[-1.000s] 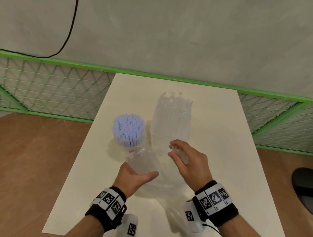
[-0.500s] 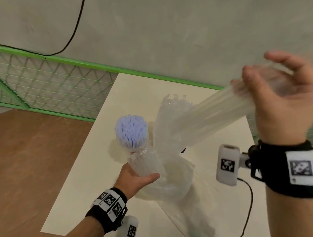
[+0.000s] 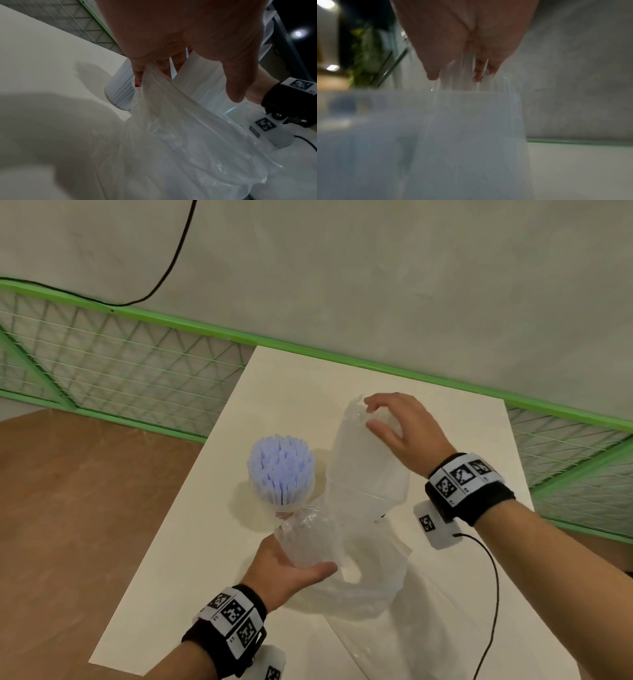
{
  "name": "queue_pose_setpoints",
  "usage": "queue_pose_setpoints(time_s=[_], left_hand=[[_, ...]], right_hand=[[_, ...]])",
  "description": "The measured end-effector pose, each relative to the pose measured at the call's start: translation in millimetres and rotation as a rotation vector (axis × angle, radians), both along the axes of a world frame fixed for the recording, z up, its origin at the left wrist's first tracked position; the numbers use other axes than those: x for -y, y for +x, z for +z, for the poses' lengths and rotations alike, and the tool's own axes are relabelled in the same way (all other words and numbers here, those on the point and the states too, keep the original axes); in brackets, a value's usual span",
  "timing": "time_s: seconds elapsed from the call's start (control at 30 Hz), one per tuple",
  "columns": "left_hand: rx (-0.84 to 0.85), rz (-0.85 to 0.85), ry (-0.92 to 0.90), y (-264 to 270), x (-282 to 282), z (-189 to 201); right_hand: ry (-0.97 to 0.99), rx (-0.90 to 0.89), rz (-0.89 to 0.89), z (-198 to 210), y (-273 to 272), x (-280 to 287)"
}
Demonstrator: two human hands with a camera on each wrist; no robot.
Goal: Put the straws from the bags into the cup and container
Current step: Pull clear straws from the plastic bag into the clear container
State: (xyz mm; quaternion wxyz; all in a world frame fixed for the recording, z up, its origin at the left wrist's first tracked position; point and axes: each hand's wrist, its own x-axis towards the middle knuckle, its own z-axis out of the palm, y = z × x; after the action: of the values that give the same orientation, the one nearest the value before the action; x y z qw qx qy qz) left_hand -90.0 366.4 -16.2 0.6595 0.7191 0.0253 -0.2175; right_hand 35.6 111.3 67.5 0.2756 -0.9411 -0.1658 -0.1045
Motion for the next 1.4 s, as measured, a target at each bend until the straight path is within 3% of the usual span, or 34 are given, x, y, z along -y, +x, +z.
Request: queue_pose_setpoints(time_s=[0.23,0.4,0.7,0.83,0.97,1.03,1.13,1.2,1.3,1.4], left_hand=[[0.014,-0.014,-0.005,0.6,1.3,0.9],[0.023,-0.012,-0.004,2.2,0.5,0.1],[0.022,-0.021,-0.015,0.8,0.4,-1.1],[0.018,-0.012,-0.021,1.3,-0.9,-2.2],[0.020,-0.003,-0.036,1.0,-0.7,-2.0],[0.015,0.000,-0.054,1.3,-0.5,-2.3],[0.021,-0.020,-0.062,1.7,-0.9,-1.9],[0.029,-0.027,-0.054,2.0,-1.5,-1.6],[0.050,-0.043,-0.041,1.8,-0.8,-0.5],[0.061,-0.059,-0.047,0.9,0.2,2.4]], right_hand=[[-0.613,-0.095,0.171,-12.0,-8.3,-11.4],[-0.729,-0.153,0.174,-13.2,-11.3,-11.7],[-0.683,-0.087,0.028,-11.4,6.8,-30.3],[-0.414,-0.150,0.025,0.7,17.2,-24.3],[-0.678,-0.229,0.082,-7.0,13.5,-18.0],[-0.707,-0.217,0.072,-5.7,9.1,-17.4],[-0.500,-0.023,0.068,18.2,-7.7,-26.2],[-0.262,0.070,0.179,31.3,-28.7,-35.5],[-0.031,-0.129,0.364,35.6,-67.4,-49.7],[0.003,-0.394,0.422,19.6,-94.1,-55.4]])
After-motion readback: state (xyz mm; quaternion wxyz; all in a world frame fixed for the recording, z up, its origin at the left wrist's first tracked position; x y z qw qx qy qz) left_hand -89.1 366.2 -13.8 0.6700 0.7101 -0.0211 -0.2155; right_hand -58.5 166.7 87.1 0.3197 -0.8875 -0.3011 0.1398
